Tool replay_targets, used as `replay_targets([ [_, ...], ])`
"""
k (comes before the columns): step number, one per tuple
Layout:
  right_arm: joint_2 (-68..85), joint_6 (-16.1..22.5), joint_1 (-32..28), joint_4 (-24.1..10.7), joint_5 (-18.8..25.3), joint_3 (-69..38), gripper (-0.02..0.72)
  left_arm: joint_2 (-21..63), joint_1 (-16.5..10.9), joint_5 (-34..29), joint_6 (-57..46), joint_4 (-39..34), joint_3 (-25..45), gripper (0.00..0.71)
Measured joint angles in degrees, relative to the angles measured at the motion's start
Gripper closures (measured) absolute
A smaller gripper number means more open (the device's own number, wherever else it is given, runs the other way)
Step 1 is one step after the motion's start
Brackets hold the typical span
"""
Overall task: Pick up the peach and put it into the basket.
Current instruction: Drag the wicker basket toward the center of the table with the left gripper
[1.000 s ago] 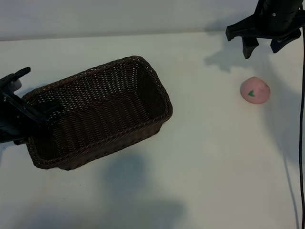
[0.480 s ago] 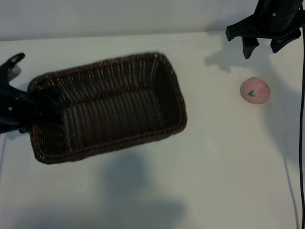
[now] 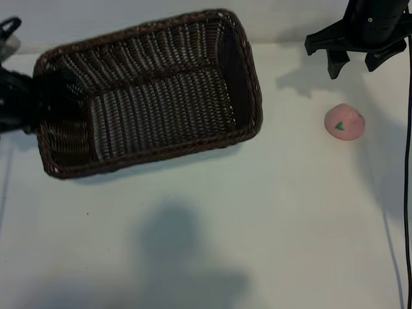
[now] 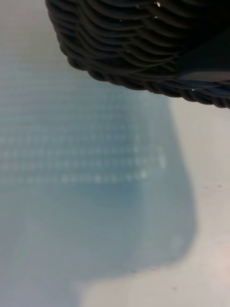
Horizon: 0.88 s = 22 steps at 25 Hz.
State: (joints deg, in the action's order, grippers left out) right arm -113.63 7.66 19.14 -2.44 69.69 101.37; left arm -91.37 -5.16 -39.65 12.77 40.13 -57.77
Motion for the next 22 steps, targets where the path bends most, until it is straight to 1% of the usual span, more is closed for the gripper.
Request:
replay_targets([
  [3,0.0,0.0,0.0,0.0,-0.1,0.0,0.135,-3.4,0.9,-2.0,-2.3,-3.2,-5.0,0.519],
  [4,0.0,0.0,0.0,0.0,-0.1,0.0,0.135,-4.8,1.7,-2.3,-3.3,-4.4,-6.5,0.519],
  [9,0.0,0.0,0.0,0.1,-0.1,0.0,0.135,-11.4,7.2,-3.5,-9.8,-10.1,-15.0,0.519],
  [11,0.0,-0.1,0.0,0.1,-0.1,0.0,0.135,-14.2,9.0,-3.8,-11.7,-11.6,-17.8,0.519],
  [14,0.0,-0.1,0.0,0.1,-0.1,0.0,0.135,-17.9,11.1,-4.2,-12.8,-12.0,-21.7,0.519],
  [19,0.0,-0.1,0.0,0.1,-0.1,0.0,0.135,-23.2,13.8,-4.4,-13.9,-12.1,-24.6,0.519],
  [22,0.0,-0.1,0.0,0.1,-0.1,0.0,0.135,-25.6,14.4,-4.5,-14.0,-12.1,-25.1,0.519],
])
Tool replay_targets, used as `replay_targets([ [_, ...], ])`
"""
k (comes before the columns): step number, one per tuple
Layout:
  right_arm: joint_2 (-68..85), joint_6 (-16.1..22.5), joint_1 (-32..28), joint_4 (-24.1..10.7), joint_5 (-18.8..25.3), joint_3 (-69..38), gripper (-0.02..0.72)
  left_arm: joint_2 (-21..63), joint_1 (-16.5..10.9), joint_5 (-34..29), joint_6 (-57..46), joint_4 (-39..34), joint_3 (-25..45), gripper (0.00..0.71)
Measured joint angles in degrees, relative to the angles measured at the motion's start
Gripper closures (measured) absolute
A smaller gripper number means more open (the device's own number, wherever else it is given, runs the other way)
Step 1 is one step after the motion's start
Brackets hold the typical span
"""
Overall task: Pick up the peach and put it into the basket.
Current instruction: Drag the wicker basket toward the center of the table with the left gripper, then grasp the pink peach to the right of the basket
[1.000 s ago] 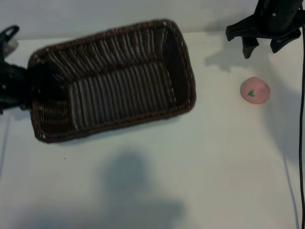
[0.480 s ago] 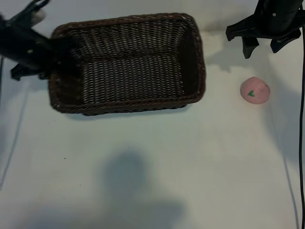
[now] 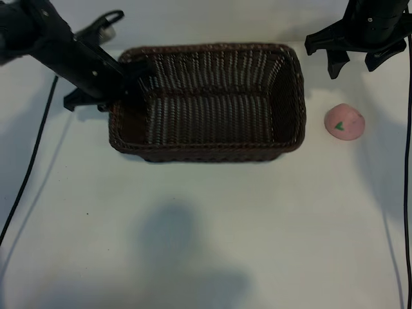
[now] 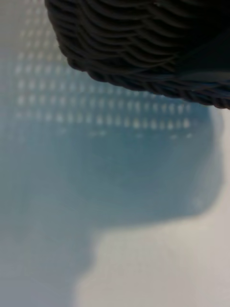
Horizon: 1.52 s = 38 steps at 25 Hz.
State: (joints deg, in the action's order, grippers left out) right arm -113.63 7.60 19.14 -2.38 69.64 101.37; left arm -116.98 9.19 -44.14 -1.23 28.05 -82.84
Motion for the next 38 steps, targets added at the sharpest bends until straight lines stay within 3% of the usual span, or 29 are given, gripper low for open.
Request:
replay_targets([
  [13,0.0,-0.5,0.0,0.0,0.0,0.0,0.135,-2.8,0.0,1.1,-0.2,0.0,-0.2,0.513],
  [16,0.0,-0.6,0.0,0.0,0.0,0.0,0.135,-2.8,0.0,0.8,-0.3,0.5,-0.2,0.417],
  [21,0.0,-0.6,0.0,0.0,0.0,0.0,0.135,-2.1,0.0,-0.1,-0.4,0.9,-0.3,0.152],
  [24,0.0,-0.6,0.0,0.0,0.0,0.0,0.135,0.6,0.0,-0.4,-0.6,0.0,-0.3,0.082],
  [38,0.0,-0.8,0.0,0.1,0.1,0.0,0.135,20.6,0.0,-11.1,-9.3,-23.7,-0.3,0.100],
])
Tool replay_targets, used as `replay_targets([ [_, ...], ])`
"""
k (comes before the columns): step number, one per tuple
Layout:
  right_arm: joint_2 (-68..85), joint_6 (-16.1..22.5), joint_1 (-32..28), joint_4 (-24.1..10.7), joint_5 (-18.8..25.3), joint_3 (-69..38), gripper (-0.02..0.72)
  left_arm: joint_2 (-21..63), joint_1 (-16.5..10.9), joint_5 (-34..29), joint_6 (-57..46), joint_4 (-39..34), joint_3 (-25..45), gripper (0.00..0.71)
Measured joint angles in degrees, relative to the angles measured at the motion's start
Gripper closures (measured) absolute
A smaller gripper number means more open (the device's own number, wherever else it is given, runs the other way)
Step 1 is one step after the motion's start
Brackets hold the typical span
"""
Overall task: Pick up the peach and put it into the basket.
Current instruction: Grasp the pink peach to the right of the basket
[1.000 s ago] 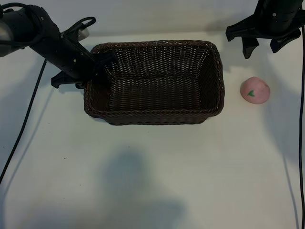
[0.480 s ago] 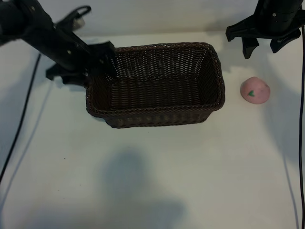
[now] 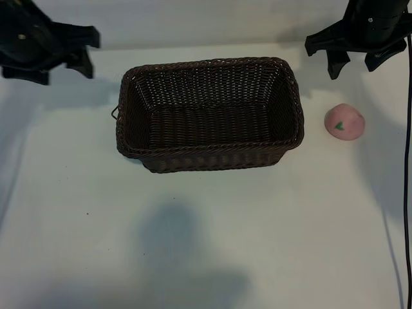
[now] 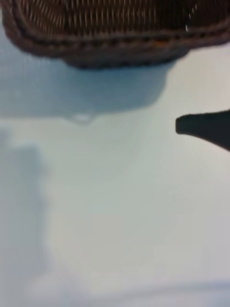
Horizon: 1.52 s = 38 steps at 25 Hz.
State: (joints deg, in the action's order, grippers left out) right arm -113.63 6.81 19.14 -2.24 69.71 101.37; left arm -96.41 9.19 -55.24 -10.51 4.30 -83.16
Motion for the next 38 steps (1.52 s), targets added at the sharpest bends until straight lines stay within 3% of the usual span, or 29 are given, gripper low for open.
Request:
replay_targets([
  [7,0.0,0.0,0.0,2.2,0.0,0.0,0.136,0.6,0.0,-0.7,-0.6,-1.7,3.5,0.111],
  [17,0.0,0.4,0.0,2.2,-0.9,-0.2,0.136,0.6,0.0,2.3,-0.6,-0.2,6.3,0.113],
  [22,0.0,1.2,0.0,2.2,-6.0,-5.2,0.136,0.6,0.0,2.4,-0.6,-0.2,6.4,0.115],
  [30,0.0,3.0,0.0,-2.9,-18.1,-16.6,0.136,0.6,0.0,2.5,-0.6,-0.2,6.4,0.115],
  [38,-3.5,3.2,-0.4,-3.2,-22.3,-18.3,0.166,0.6,0.0,2.5,-0.5,-0.2,6.4,0.115],
])
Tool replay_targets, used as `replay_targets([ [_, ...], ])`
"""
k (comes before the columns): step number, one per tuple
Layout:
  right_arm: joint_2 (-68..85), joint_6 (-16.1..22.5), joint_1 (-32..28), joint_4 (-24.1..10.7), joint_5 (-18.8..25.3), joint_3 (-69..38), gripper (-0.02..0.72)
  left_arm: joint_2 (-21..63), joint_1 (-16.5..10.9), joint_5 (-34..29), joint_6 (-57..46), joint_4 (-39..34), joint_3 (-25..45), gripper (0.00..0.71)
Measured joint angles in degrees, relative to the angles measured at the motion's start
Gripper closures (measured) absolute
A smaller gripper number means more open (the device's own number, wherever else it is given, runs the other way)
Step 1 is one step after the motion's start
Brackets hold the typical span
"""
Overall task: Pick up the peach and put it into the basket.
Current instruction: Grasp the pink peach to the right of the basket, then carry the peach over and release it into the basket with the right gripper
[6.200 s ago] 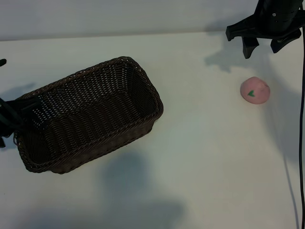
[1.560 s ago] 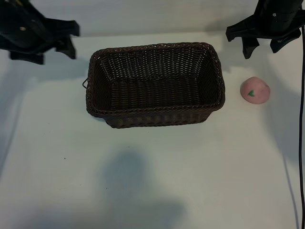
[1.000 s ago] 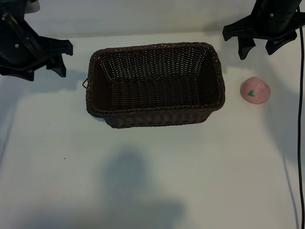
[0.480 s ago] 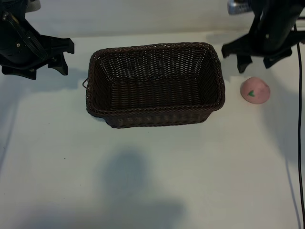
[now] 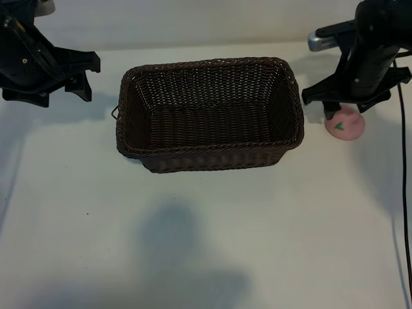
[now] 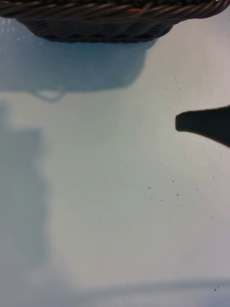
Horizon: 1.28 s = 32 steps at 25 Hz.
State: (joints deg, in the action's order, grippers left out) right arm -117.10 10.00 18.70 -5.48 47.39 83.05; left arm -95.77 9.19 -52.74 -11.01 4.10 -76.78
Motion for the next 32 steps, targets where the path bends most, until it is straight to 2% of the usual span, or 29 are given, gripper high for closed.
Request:
replay_targets([
  [3,-1.8,0.0,0.0,0.0,-1.4,0.0,0.252,0.0,0.0,0.0,0.1,0.0,0.0,0.115],
  [6,-2.4,0.7,-0.1,-0.1,-1.4,0.0,0.450,0.0,0.0,0.0,0.1,0.0,0.0,0.115],
  [7,-2.4,1.0,-0.1,-0.5,-1.4,0.0,0.541,0.0,0.0,0.0,0.1,0.0,0.0,0.117],
  [9,-2.4,1.1,-0.2,-0.6,-1.4,0.0,0.635,0.0,0.0,0.0,0.1,0.0,0.0,0.117],
  [13,-1.1,1.2,-0.2,-0.8,-0.2,0.0,0.660,0.0,0.0,0.0,0.1,0.0,0.0,0.117],
  [21,5.9,1.1,-0.3,-2.0,9.4,5.7,0.660,0.0,0.0,-0.1,0.1,0.0,0.0,0.117],
  [27,8.6,1.1,-0.4,-2.6,12.5,8.9,0.660,0.0,0.0,-0.1,0.1,0.0,0.0,0.118],
  [32,8.6,-0.4,1.0,0.6,13.3,8.9,0.660,0.0,0.0,-0.1,0.1,0.0,0.0,0.118],
])
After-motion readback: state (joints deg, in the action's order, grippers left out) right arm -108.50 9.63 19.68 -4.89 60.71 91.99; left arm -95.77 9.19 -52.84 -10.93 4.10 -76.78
